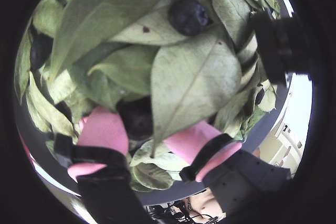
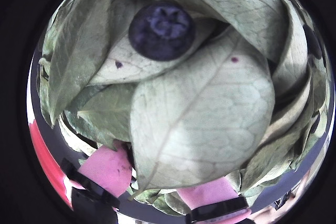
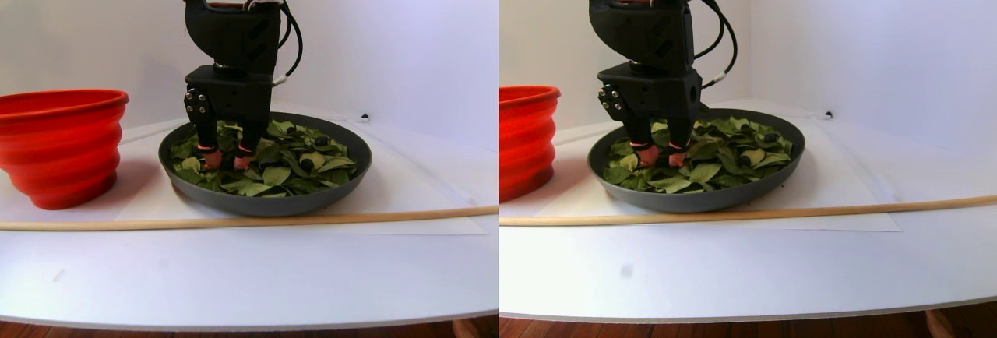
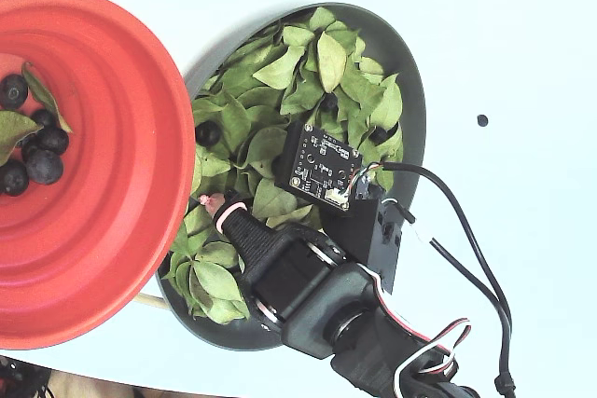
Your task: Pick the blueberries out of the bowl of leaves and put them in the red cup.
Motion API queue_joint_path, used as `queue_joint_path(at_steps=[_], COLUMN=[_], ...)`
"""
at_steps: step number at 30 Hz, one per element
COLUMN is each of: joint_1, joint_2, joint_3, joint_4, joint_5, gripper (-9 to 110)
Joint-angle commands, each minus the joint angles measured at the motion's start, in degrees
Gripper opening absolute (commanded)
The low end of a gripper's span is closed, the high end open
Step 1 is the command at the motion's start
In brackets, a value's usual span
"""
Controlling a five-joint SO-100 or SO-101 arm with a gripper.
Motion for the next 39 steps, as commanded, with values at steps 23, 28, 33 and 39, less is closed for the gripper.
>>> queue_joint_path(at_steps=[23, 28, 33, 39], joint_1=[-0.5, -0.7, -0.9, -1.4], joint_2=[8.4, 10.9, 12.7, 15.2], joint_3=[1.4, 1.8, 1.8, 2.5], joint_4=[3.8, 5.8, 7.6, 10.5], joint_5=[-2.0, -2.0, -2.2, -2.3], gripper=[11, 11, 11, 11])
